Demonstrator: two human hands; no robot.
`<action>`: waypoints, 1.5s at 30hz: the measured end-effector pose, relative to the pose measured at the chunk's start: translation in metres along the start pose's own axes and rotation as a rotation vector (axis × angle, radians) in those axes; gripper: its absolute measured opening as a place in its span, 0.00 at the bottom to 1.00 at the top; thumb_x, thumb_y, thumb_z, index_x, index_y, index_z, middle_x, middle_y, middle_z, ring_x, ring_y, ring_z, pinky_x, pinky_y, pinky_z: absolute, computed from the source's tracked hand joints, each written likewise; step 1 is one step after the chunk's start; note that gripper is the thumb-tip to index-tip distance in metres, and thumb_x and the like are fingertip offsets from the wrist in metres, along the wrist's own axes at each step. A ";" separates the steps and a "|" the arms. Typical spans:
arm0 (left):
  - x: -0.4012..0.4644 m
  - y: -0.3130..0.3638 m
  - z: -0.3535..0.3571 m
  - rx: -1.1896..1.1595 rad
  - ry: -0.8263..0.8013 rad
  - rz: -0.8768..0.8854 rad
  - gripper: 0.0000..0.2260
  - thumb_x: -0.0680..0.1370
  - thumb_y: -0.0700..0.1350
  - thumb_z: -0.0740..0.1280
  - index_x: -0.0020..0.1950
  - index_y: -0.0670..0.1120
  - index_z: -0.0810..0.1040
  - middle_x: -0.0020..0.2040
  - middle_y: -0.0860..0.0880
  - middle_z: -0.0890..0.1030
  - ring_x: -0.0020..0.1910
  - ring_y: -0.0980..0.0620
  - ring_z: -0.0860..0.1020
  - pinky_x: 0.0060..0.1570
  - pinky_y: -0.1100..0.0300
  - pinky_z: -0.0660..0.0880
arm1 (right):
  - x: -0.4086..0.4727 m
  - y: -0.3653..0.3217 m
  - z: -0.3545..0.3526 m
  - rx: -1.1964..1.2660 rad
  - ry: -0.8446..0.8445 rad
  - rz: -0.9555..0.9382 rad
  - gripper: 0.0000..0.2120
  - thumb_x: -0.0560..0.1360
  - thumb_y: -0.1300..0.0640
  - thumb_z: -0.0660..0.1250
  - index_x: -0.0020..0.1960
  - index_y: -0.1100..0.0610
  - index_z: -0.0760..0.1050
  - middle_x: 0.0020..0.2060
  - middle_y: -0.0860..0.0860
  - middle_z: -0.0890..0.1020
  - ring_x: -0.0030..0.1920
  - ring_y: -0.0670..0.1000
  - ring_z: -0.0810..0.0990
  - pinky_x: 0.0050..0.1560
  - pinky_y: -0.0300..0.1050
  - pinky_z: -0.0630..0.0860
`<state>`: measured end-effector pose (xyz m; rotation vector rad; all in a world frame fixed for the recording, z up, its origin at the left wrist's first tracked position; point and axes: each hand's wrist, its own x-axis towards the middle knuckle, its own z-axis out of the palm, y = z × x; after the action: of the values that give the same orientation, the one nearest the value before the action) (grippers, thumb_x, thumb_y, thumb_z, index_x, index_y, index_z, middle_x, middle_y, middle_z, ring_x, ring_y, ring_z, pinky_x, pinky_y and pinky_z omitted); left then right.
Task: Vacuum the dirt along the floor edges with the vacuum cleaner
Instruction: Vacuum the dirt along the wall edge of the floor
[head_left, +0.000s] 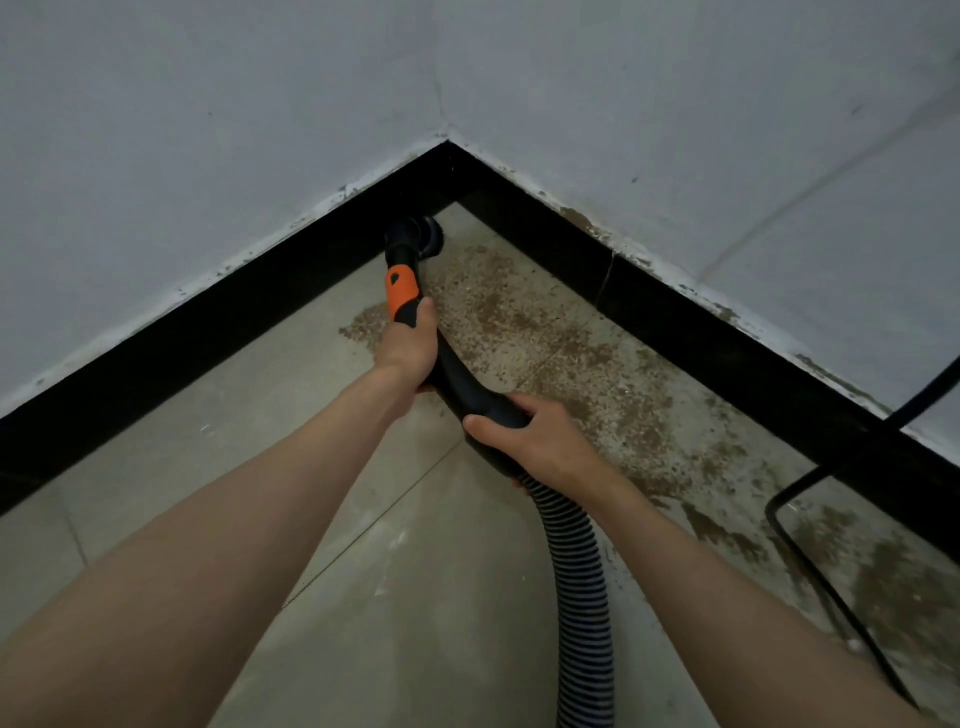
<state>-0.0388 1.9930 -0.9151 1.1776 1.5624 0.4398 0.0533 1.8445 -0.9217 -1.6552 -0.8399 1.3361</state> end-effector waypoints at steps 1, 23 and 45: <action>0.003 0.001 0.001 0.005 0.000 0.004 0.28 0.81 0.60 0.54 0.72 0.41 0.64 0.64 0.41 0.73 0.60 0.41 0.74 0.61 0.46 0.74 | 0.001 0.000 0.000 0.008 0.006 -0.002 0.06 0.71 0.48 0.75 0.45 0.46 0.79 0.35 0.47 0.83 0.29 0.44 0.81 0.25 0.39 0.75; 0.007 0.037 -0.009 -0.125 -0.150 0.000 0.24 0.80 0.59 0.58 0.63 0.40 0.69 0.47 0.46 0.77 0.44 0.48 0.77 0.38 0.57 0.75 | -0.004 -0.038 0.020 0.069 0.145 0.038 0.13 0.69 0.42 0.74 0.41 0.51 0.77 0.28 0.46 0.80 0.23 0.46 0.78 0.25 0.40 0.75; -0.057 0.035 0.007 -0.081 -0.314 -0.003 0.23 0.81 0.58 0.56 0.66 0.41 0.67 0.54 0.44 0.74 0.47 0.47 0.75 0.44 0.55 0.73 | -0.069 -0.035 0.016 0.149 0.199 0.101 0.14 0.71 0.41 0.72 0.44 0.50 0.75 0.38 0.51 0.80 0.25 0.47 0.78 0.25 0.38 0.74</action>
<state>-0.0206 1.9577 -0.8609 1.1220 1.2640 0.2972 0.0234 1.8014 -0.8623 -1.6975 -0.5333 1.2450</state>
